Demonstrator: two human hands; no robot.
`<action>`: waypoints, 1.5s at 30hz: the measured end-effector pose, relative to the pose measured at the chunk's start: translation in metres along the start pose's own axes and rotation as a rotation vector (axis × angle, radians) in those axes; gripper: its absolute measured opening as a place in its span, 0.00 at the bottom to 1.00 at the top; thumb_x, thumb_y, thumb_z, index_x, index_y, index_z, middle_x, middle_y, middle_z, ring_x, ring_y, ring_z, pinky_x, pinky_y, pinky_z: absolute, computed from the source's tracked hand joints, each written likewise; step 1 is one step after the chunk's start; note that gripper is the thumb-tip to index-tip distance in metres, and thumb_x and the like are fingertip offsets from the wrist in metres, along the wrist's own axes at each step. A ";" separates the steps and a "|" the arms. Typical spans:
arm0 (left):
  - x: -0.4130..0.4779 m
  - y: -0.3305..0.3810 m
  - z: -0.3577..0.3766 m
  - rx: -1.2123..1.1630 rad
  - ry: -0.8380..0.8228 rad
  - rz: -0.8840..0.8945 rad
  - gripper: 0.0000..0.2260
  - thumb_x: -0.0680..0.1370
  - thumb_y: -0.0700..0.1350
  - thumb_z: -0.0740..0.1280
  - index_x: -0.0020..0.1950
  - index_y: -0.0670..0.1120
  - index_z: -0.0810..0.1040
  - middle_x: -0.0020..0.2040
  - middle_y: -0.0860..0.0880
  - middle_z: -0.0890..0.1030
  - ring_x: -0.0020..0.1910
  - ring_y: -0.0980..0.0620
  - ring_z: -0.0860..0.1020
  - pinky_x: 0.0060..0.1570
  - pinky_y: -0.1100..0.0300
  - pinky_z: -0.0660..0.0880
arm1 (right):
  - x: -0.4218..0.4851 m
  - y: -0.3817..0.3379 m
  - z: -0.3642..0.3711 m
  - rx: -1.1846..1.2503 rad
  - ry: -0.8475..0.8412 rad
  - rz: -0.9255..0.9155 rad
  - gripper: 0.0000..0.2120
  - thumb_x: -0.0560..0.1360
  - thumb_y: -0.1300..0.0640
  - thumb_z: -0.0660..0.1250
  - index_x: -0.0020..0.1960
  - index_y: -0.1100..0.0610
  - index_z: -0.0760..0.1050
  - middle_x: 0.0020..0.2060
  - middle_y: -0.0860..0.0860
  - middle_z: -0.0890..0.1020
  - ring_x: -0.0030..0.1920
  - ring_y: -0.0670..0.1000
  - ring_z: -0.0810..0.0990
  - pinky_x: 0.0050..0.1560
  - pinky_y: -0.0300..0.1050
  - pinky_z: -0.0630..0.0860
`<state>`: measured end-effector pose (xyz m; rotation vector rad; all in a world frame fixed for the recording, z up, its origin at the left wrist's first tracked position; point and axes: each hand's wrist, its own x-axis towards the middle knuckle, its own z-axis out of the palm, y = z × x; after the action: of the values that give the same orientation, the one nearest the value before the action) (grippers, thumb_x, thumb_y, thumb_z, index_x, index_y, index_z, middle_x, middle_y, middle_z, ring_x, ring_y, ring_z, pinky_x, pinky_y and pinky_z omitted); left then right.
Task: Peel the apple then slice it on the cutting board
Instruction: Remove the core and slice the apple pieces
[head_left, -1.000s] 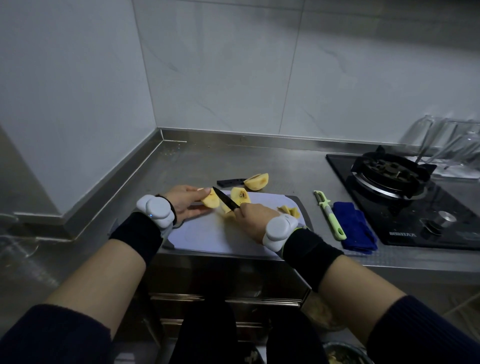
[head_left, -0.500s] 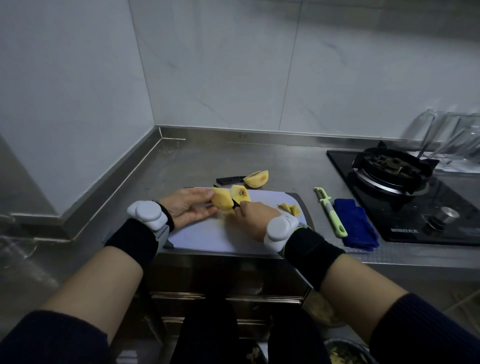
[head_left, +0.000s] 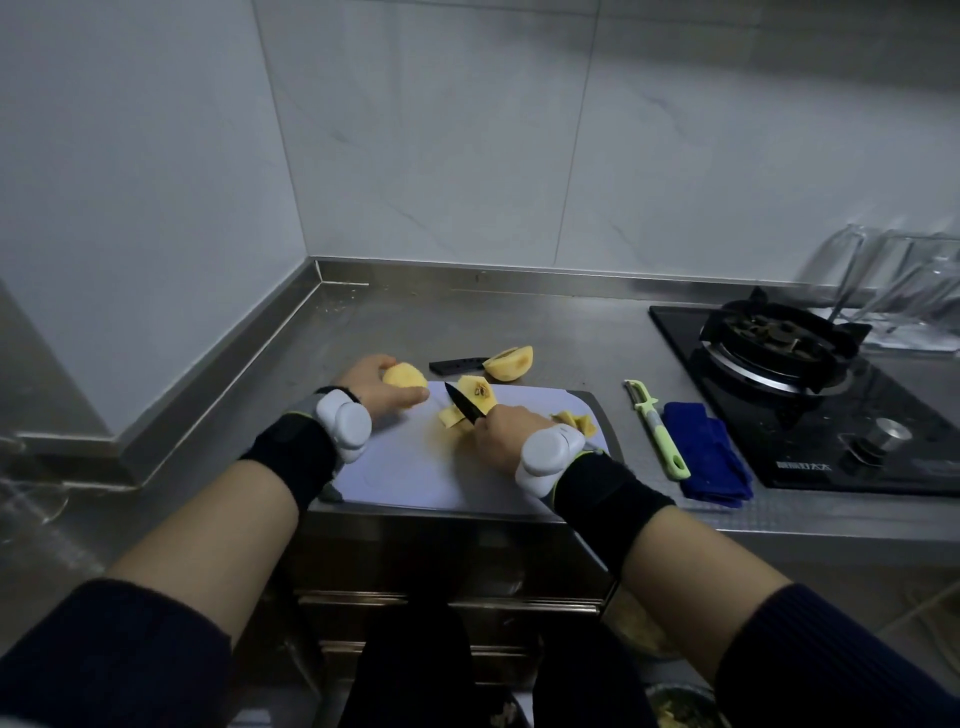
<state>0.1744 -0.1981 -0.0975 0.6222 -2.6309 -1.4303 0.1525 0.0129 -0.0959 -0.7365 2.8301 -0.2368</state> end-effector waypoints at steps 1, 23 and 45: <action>0.001 0.005 -0.002 0.129 -0.006 0.016 0.44 0.53 0.62 0.73 0.66 0.45 0.74 0.60 0.45 0.79 0.59 0.44 0.77 0.63 0.48 0.73 | 0.001 0.001 0.000 -0.004 0.024 -0.006 0.11 0.78 0.59 0.60 0.46 0.62 0.79 0.43 0.57 0.82 0.35 0.50 0.73 0.32 0.40 0.64; -0.007 0.045 0.055 0.617 -0.028 0.309 0.10 0.73 0.51 0.69 0.48 0.52 0.71 0.50 0.49 0.79 0.50 0.45 0.76 0.51 0.53 0.72 | -0.006 0.050 -0.036 0.242 0.178 0.142 0.20 0.82 0.52 0.49 0.33 0.56 0.64 0.38 0.59 0.76 0.38 0.59 0.75 0.40 0.47 0.70; -0.001 0.070 0.093 0.639 0.040 0.299 0.31 0.68 0.56 0.76 0.66 0.47 0.69 0.63 0.44 0.70 0.63 0.40 0.66 0.63 0.50 0.65 | -0.022 0.084 -0.036 0.215 0.161 0.169 0.13 0.81 0.59 0.51 0.37 0.54 0.61 0.53 0.62 0.77 0.44 0.60 0.75 0.41 0.48 0.66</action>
<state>0.1290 -0.0914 -0.0924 0.2626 -2.9700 -0.4821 0.1239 0.0999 -0.0746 -0.4494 2.9318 -0.5860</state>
